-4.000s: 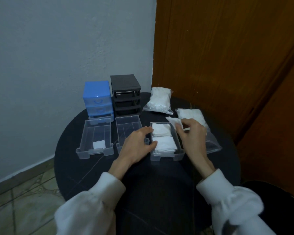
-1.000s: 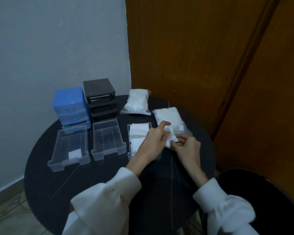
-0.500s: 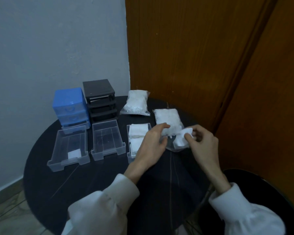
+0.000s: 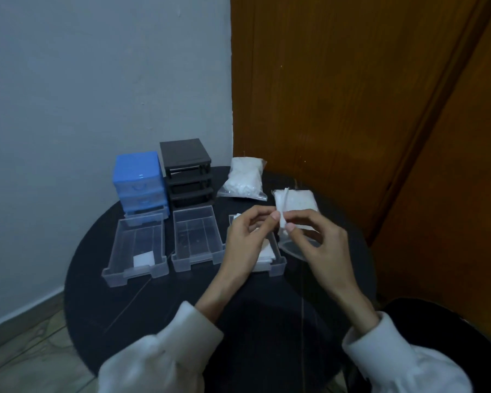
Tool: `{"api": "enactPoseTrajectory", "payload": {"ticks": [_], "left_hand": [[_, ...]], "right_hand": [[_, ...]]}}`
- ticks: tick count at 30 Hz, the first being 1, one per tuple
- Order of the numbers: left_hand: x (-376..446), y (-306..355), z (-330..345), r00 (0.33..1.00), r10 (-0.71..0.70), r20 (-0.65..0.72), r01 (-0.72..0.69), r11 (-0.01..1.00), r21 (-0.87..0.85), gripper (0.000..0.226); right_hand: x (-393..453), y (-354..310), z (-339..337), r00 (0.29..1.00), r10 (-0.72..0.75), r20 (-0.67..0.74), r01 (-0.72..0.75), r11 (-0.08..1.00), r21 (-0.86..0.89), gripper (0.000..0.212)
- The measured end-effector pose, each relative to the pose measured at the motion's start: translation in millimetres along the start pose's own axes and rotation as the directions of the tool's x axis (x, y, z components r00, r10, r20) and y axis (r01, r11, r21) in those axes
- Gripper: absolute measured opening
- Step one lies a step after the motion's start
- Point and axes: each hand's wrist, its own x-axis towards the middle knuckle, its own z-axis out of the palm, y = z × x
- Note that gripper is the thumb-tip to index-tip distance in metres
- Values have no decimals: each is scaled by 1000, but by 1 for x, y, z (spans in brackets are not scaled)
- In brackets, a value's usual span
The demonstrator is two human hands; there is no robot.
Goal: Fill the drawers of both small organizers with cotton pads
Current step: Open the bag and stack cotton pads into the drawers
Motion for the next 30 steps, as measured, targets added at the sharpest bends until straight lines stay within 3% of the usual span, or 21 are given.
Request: {"api": "enactPoseTrajectory", "payload": {"ticks": [5,9,14,17,20,27,30], "left_hand": [[-1,4,-9,999,25,-20,-25,1000,-17,15],[-1,7,-17,1000,23,-10,-23,999,-35,18],[-1,6,-26,999,45,-20,-43,994,105,6],[-4,7,-27,998,60,-4,-59,990,128,7],[-6,9,-29,998,71,1,-70,984,162,8],[1,4,-44,987,-30,-159,48,993,110,12],[4,3,-54,954,-83,-289,107,992,69,11]], "right_hand": [[6,1,12,997,-21,-75,21,1000,1,8],[10,2,16,999,-27,-35,26,999,-29,9],[14,-2,21,986,160,-41,-153,979,134,15],[18,-2,24,968,243,-62,-232,963,139,26],[20,3,27,961,268,-62,-262,961,85,21],[24,6,32,938,345,-42,-335,930,153,3],[30,10,34,894,441,-79,-416,883,218,20]]}}
